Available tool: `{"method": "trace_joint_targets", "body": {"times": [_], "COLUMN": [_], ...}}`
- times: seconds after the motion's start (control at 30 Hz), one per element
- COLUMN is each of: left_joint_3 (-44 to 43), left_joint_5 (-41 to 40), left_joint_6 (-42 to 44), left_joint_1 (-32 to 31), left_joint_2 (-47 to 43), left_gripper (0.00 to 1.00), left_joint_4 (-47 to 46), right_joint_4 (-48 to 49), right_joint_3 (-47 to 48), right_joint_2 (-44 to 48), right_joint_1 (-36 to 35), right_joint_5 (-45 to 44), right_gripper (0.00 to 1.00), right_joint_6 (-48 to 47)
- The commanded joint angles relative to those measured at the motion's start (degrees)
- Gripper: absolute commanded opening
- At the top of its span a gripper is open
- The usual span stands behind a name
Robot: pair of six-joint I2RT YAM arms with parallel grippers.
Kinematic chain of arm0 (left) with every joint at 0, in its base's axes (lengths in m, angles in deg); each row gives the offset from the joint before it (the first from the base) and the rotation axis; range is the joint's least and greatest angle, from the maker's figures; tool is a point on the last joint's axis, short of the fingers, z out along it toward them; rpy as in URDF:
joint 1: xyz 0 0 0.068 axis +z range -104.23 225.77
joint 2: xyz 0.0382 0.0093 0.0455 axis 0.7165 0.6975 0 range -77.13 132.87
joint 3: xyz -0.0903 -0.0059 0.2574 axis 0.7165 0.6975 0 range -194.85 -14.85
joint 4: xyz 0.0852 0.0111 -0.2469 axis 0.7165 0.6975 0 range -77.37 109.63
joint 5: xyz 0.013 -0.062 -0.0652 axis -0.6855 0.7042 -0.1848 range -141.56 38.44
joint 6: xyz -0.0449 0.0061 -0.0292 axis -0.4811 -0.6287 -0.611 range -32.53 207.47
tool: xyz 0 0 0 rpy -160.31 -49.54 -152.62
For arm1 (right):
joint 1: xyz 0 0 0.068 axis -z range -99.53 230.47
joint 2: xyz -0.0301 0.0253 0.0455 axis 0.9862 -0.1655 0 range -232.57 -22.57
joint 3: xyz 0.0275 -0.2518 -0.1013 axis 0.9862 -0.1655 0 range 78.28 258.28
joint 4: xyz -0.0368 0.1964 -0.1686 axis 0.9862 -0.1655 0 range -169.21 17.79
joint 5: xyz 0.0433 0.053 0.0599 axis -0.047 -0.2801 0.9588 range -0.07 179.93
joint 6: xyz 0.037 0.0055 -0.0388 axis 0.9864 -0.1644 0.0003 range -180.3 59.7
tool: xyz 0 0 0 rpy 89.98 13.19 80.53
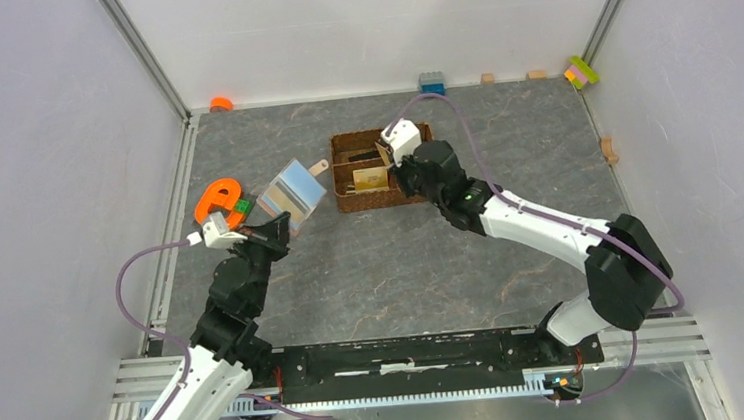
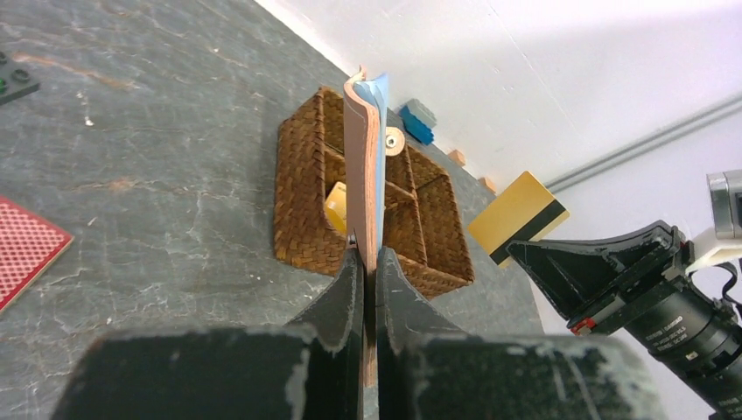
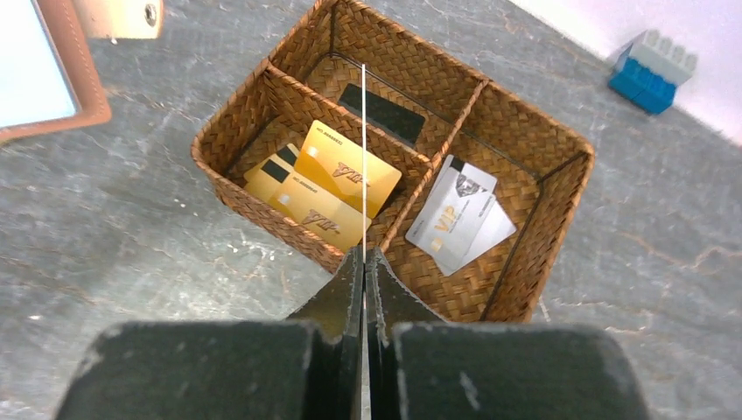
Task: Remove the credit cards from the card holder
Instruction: Place the credit card in the storage box.
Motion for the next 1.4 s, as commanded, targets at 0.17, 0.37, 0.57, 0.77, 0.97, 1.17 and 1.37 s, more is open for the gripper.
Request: {"method": "trace_joint_targets", "body": {"times": [0.17,0.37,0.57,0.77,0.97,1.17,1.37], "left_joint_3": [-1.1,0.6,0.1,0.4,0.4,0.4,0.4], "left_joint_5": [-11.8,-14.5,-14.4,-14.3,-14.3,-14.1,-14.0], "left_joint_6": [-7.0,-9.4,-9.2,-9.2,-9.5,-9.2,-9.2], "left_joint_1": [-0.1,-0.1,-0.1,-0.1,0.0,-0.1,0.0], "left_joint_2": [-4.6,-7.0,-5.4,-5.6,-5.3,-5.5,-5.5], "left_gripper": [0.02,0.02,0.02,0.02,0.02,0.02,0.02], "left_joint_4": [6.5,7.0,7.1,7.1,7.1,7.0,7.0], "right_joint_4": [2.6,1.6,-0.5,-1.4,-5.2,-8.1,-8.9], "right_joint_3": [5.8,10.3,16.2,20.1,26.6,27.4,27.0], "right_joint_2": [-4.8,-11.4,-20.1,-23.6,-29.6,-31.3,-32.7], "right_joint_1": [-3.9,-8.7,-12.7,-13.0,-13.0,-12.9,-12.9], "right_joint_5": [-0.7,-9.3,-21.6,-23.4,-28.0,-28.7,-30.1], "right_gripper": [0.0,0.0,0.0,0.0,0.01,0.01,0.01], "right_joint_6": [-21.8,-33.1,-41.8,-42.6,-45.1,-47.1,-49.0]}}
